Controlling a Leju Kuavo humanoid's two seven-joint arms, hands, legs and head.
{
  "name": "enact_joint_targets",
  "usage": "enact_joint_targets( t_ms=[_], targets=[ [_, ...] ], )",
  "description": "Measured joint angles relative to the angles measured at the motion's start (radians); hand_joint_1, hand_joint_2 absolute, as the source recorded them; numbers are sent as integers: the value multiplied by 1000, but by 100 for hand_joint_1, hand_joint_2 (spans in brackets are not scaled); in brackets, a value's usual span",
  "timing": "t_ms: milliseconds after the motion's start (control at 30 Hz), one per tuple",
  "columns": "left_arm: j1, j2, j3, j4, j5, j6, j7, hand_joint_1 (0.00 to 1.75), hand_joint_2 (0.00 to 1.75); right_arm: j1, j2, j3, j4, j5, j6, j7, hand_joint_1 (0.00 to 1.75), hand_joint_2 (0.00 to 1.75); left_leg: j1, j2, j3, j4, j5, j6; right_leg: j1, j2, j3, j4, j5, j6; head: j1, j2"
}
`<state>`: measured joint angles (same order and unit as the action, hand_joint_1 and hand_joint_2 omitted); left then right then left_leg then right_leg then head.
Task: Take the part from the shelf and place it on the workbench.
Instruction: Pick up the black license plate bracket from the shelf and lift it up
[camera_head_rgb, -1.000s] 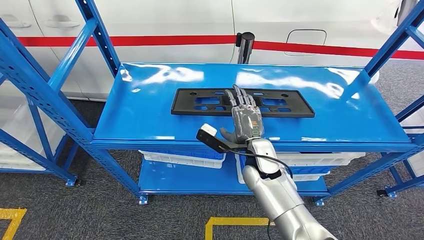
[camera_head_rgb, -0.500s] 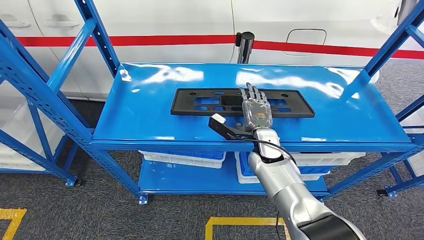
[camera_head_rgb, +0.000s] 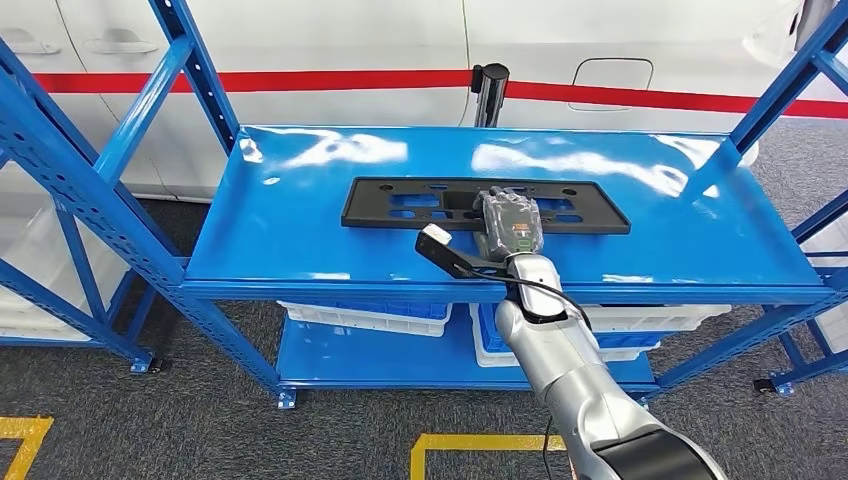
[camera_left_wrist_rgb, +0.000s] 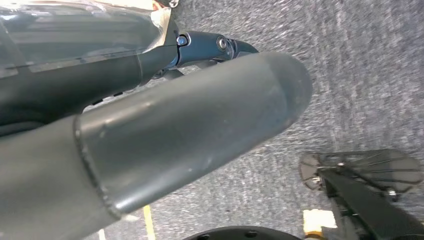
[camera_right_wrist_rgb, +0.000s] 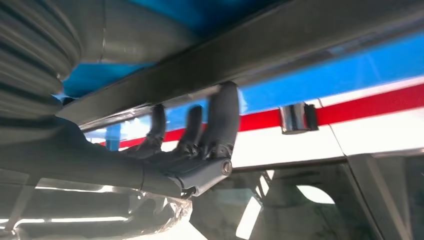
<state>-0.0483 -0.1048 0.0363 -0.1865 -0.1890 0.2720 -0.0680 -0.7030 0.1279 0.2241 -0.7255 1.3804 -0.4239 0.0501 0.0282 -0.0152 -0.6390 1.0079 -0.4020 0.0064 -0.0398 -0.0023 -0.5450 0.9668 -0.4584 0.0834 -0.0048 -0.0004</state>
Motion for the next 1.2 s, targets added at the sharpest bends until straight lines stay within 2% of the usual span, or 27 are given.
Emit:
enact_joint_targets(
  t_ms=[200,367,633,933,1200],
  targets=[
    [-1,-7,59,-1,67,2,-177,0,0,73,21,3,-152,1,25,-103,175,175,0,0,0,0,0,0,0,0,0,0,0,0,0,0],
    [-1,-11,105,-1,90,2,-237,0,0,123,25,46,-287,8,72,-137,175,175,0,0,0,0,-1,-1,0,0,-1,0,0,0,0,0],
    [-1,-14,156,-2,111,-14,-308,0,0,156,2,99,-416,20,98,-125,175,175,0,0,0,0,-1,-1,0,0,-9,0,-1,0,0,0],
    [-2,-14,186,-2,105,-81,-394,0,0,145,-94,85,-651,30,65,-89,175,175,-1,0,-1,0,0,0,-1,0,-2,0,0,0,0,0],
    [-6,-14,198,-2,100,-96,-392,0,0,99,-204,22,-869,-124,24,-125,175,175,-1,0,-1,0,-1,0,-1,0,-2,0,0,0,0,0]
  ],
)
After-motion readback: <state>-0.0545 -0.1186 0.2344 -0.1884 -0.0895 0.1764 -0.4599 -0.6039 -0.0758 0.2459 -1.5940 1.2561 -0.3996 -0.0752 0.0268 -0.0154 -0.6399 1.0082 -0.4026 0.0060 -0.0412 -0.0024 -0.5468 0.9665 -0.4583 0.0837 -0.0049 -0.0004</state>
